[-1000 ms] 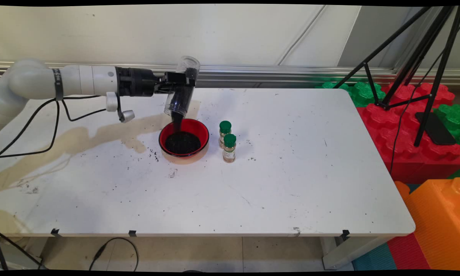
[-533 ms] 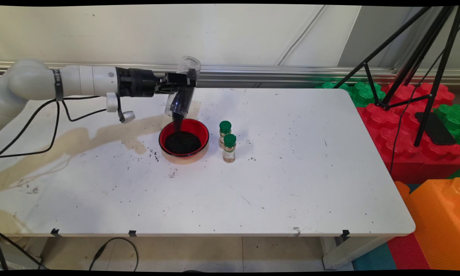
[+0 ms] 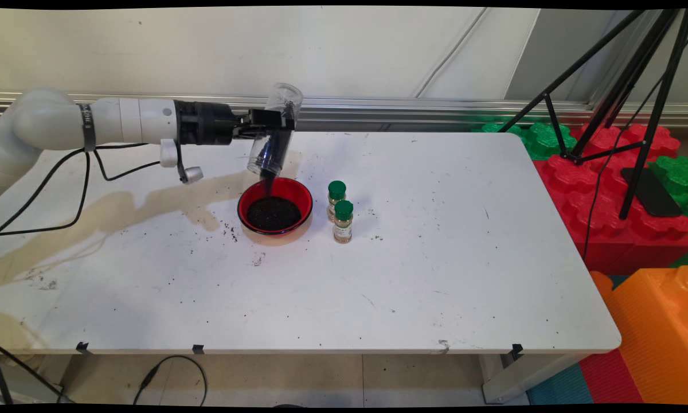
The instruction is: Pour the black seasoning powder in the red bowl
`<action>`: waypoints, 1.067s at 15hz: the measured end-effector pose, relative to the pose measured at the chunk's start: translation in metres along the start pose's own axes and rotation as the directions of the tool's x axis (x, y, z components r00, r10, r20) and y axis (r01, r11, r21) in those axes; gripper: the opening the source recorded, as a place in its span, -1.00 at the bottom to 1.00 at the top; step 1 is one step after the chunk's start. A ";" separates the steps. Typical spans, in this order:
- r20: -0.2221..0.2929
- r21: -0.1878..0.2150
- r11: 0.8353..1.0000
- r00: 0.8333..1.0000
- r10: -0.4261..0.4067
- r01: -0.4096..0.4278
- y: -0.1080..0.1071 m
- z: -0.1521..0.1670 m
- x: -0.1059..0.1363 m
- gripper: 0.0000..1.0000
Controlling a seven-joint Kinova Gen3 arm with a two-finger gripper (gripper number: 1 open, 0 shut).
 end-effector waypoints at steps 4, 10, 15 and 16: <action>0.004 -0.001 1.000 1.000 0.030 -0.030 -0.001 0.000 0.000 -1.00; 0.014 -0.005 0.996 0.996 0.089 -0.089 -0.003 -0.001 -0.003 -1.00; 0.032 -0.005 0.988 0.987 0.157 -0.157 -0.005 -0.002 -0.006 -1.00; 0.036 -0.004 0.985 0.985 0.170 -0.170 -0.006 -0.002 -0.007 -1.00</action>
